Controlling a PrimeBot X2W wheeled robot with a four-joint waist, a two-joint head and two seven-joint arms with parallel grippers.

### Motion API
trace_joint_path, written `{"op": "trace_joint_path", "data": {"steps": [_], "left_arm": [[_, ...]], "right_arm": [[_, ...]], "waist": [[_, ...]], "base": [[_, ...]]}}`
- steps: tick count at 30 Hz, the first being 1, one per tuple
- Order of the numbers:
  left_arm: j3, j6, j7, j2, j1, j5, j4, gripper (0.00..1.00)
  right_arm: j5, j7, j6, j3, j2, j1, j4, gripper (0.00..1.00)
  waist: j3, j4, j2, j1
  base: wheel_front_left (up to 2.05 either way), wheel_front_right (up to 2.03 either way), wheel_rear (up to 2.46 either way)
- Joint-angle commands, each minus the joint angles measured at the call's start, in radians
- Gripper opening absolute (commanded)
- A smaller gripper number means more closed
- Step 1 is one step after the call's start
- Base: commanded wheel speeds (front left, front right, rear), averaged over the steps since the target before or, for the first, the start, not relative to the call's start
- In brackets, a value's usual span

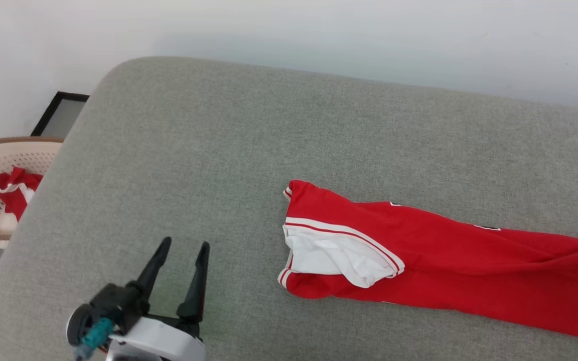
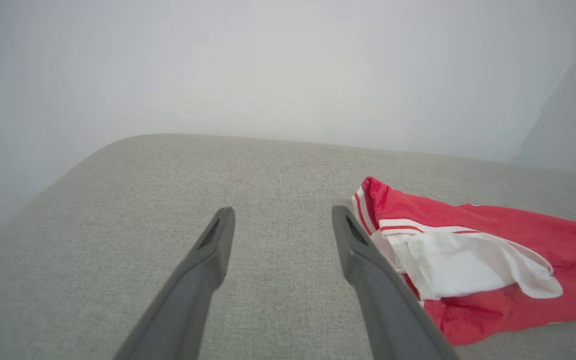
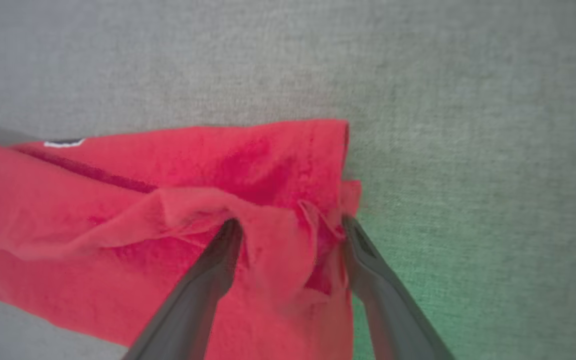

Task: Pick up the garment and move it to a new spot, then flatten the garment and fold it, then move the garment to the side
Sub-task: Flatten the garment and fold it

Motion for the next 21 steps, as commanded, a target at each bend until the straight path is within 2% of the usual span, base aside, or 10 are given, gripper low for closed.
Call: {"op": "trace_joint_path", "data": {"steps": [1,6,10,14,15,16,17,21], "left_arm": [[0.011,-0.001,0.0,-0.008,0.018,0.011,-0.005,1.0],[0.062,-0.031,0.0,-0.07,0.04,0.138,-0.05,1.0],[0.082,-0.043,0.0,-0.111,0.035,0.185,-0.041,1.0],[0.097,-0.05,0.0,-0.133,0.023,0.207,-0.027,1.0],[0.099,-0.052,0.0,-0.135,0.02,0.215,-0.026,1.0],[0.103,-0.053,0.0,-0.137,0.017,0.22,-0.026,1.0],[0.106,-0.054,0.0,-0.138,0.016,0.225,-0.024,1.0],[0.131,-0.054,0.0,-0.139,0.02,0.234,-0.032,1.0]], "right_arm": [[-0.003,0.006,-0.002,-0.013,0.001,-0.009,0.005,1.0],[-0.018,0.026,-0.002,-0.087,0.017,-0.051,0.041,1.0],[-0.071,0.049,-0.002,-0.091,0.07,-0.059,0.092,1.0],[-0.136,0.076,-0.001,-0.063,0.152,-0.042,0.139,1.0],[-0.151,0.082,-0.001,-0.055,0.17,-0.039,0.142,0.76],[-0.162,0.082,-0.001,-0.051,0.186,-0.037,0.139,0.35],[-0.167,0.075,0.0,-0.056,0.2,-0.036,0.136,0.01],[-0.178,0.052,0.002,-0.091,0.214,-0.035,0.123,0.0]], "waist": [[0.003,0.0,0.0,0.0],[0.023,0.0,0.0,0.0],[0.044,-0.002,0.0,0.0],[0.058,-0.002,0.0,0.0],[0.062,-0.003,0.0,0.0],[0.064,-0.003,0.0,0.0],[0.065,-0.004,0.0,0.0],[0.067,-0.019,0.0,0.0]], "base": [[0.0,0.0,0.0],[0.0,0.0,0.0],[0.0,0.0,0.0],[0.0,0.0,0.0],[0.0,0.0,0.0],[0.0,0.0,0.0],[0.0,0.0,0.0],[0.0,0.0,0.0]]}}
